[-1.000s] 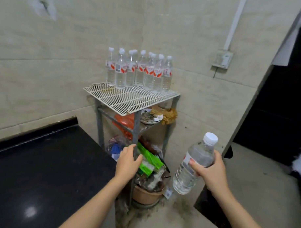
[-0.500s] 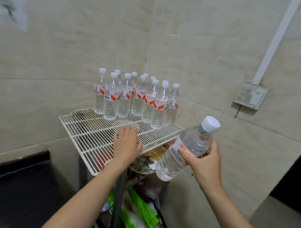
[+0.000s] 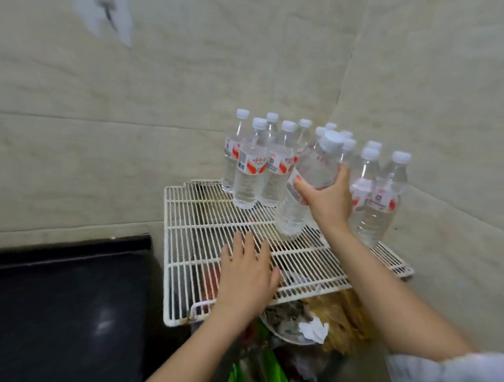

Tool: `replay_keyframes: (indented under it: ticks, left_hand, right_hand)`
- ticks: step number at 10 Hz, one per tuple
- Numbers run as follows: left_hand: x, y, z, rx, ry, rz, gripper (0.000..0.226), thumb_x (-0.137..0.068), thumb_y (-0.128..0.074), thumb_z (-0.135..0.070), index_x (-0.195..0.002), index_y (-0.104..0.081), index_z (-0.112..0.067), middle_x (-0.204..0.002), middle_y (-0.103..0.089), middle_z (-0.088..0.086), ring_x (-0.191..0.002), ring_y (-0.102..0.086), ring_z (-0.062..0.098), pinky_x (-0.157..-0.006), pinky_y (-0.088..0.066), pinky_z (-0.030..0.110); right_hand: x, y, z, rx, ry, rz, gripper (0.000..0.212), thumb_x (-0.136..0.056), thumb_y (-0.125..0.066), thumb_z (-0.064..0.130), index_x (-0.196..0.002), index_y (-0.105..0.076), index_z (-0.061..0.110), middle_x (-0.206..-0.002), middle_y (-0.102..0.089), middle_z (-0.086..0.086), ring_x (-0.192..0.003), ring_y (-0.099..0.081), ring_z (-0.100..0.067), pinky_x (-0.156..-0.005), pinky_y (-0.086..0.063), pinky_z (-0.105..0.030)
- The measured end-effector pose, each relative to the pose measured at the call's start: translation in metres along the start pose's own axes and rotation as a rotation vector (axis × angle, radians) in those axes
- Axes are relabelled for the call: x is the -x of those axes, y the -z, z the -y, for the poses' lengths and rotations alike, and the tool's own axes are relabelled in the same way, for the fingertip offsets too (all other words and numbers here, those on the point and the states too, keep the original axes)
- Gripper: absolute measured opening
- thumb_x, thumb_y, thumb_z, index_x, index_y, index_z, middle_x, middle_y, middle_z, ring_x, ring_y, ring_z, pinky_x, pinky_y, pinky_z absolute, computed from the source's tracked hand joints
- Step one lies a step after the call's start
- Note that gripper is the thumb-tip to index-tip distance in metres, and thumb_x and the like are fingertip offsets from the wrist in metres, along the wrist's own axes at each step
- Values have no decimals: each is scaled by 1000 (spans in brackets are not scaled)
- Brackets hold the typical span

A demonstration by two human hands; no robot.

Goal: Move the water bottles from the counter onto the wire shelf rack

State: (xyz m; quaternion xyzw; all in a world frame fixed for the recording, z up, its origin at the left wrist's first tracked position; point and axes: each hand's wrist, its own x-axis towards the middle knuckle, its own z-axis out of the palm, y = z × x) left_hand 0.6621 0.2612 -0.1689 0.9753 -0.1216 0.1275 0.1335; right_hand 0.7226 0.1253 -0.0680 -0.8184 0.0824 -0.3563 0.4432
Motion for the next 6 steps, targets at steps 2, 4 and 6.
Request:
replay_keyframes:
  ticks: [2, 4, 6]
  left_hand:
    - [8, 12, -10, -177, 52, -124, 54, -81, -34, -50, -111, -66, -21, -116, -68, 9, -109, -63, 25, -85, -53, 44]
    - [11, 8, -15, -302, 148, -180, 50, -83, -34, -47, -107, -69, -20, -114, -69, 9, -108, -64, 27, -85, -53, 42]
    - [33, -13, -23, -268, 194, -339, 55, -96, -20, -38, -102, -72, -19, -108, -72, 5, -105, -66, 26, -82, -55, 37]
  right_hand:
    - [-54, -55, -27, 82, -40, 121, 74, -66, -71, 50, -119, -39, 10, -113, -61, -12, -98, -60, -32, -70, -40, -32]
    - [-72, -60, -38, 90, -68, 203, 83, -68, -69, 53, -125, -32, 5, -116, -57, -17, -89, -59, -30, -61, -42, -30]
    - [-61, -25, -26, -73, 122, 414, 106, -73, -72, 36, -144, 3, 14, -152, -18, -17, -139, -20, -33, -111, -27, -51]
